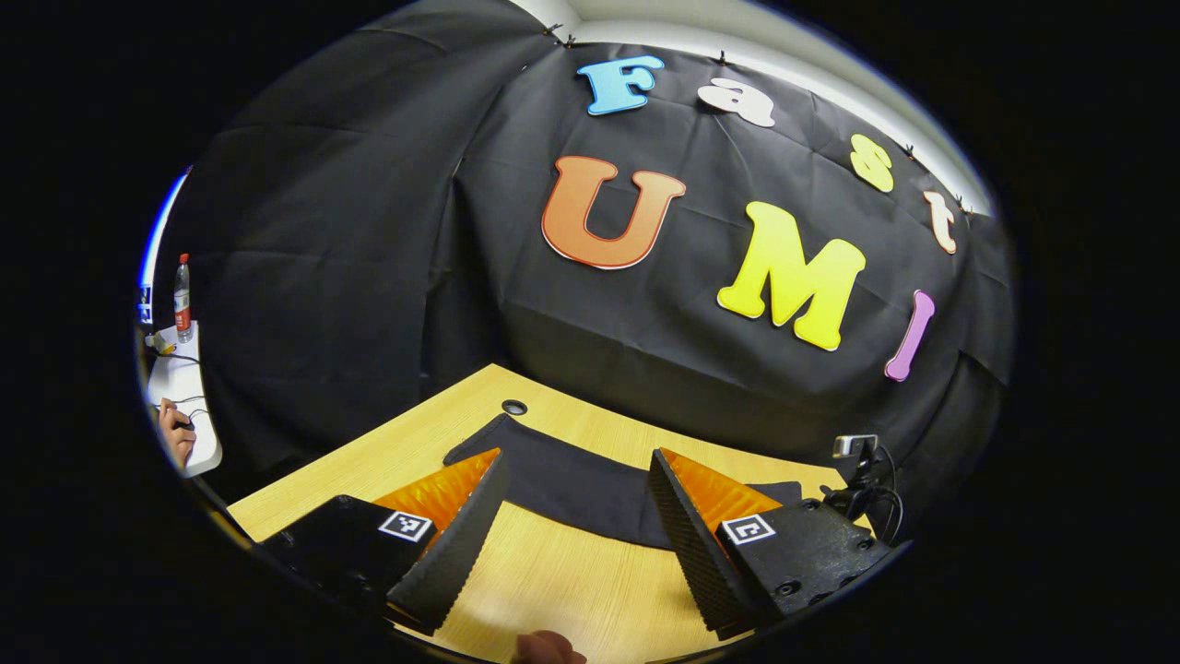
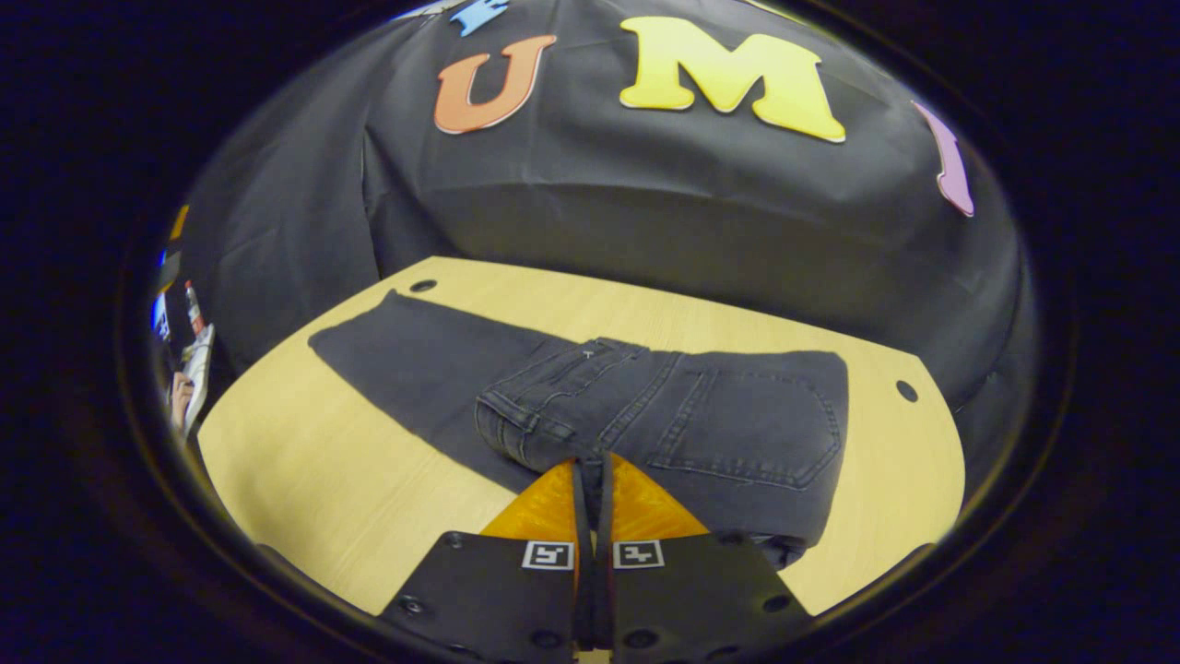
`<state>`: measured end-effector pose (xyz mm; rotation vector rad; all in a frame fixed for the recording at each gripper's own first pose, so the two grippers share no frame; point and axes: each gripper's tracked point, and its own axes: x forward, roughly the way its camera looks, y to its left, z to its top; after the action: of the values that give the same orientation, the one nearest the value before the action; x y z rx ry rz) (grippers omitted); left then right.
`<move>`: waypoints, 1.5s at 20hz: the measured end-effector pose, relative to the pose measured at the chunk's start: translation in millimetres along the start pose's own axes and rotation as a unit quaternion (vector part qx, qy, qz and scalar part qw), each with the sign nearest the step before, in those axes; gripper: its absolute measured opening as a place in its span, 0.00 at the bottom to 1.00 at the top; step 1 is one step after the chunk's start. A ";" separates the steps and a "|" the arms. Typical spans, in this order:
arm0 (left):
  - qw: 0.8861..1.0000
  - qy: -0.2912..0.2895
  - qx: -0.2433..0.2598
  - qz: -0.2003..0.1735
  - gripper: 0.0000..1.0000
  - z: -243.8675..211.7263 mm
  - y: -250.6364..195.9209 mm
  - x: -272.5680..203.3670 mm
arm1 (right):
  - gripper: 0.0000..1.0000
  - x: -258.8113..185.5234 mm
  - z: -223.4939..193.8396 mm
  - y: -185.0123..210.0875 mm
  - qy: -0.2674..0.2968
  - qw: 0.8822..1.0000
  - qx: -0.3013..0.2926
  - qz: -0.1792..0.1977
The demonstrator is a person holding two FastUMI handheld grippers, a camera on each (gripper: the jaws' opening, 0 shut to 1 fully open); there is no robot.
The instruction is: Grasp the waist and the cuffs of the jeans and fold them to make the two legs overlap; first hold the waist and fold one-third of the jeans toward the cuffs, then hold the cuffs and fold the remaining one-third in the same direction to finish folding.
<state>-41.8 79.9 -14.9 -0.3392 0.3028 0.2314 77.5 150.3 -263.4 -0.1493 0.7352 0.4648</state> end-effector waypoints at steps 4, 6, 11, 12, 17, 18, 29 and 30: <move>1.000 0.012 -0.011 -0.005 0.98 -8.2 -0.3 14.4 | 0.07 7.6 -26.5 2.4 0.033 0.999 0.003 0.014; 1.000 0.018 -0.021 -0.005 0.98 -10.6 1.7 21.5 | 0.21 6.3 -30.3 2.7 0.040 0.999 0.006 0.025; 0.999 0.014 -0.027 -0.008 0.98 -8.4 4.5 36.9 | 0.62 -3.3 -21.3 8.1 0.025 0.999 -0.004 0.030; 0.999 0.015 -0.028 -0.011 0.98 -8.8 4.9 39.4 | 0.72 -7.7 -16.3 6.4 0.014 0.999 -0.004 0.029; 0.999 0.034 -0.016 -0.035 0.98 -25.1 6.0 50.5 | 0.98 -25.9 20.7 1.0 -0.045 0.999 0.014 0.025; 0.998 0.039 -0.023 -0.036 0.98 -28.2 9.0 53.8 | 0.98 -30.1 28.1 -0.2 -0.056 0.998 0.020 0.023; 0.940 0.104 -0.326 -0.006 0.98 -74.7 74.8 108.3 | 0.98 -122.2 145.0 -63.2 -0.190 0.978 0.085 -0.024; 0.927 0.100 -0.361 -0.001 0.98 -77.9 78.1 113.7 | 0.98 -133.2 149.0 -71.9 -0.198 0.976 0.089 -0.031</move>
<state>22.9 143.1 -144.9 -1.0988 0.4138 0.3019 115.4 82.4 -65.8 0.0875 0.3755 0.3522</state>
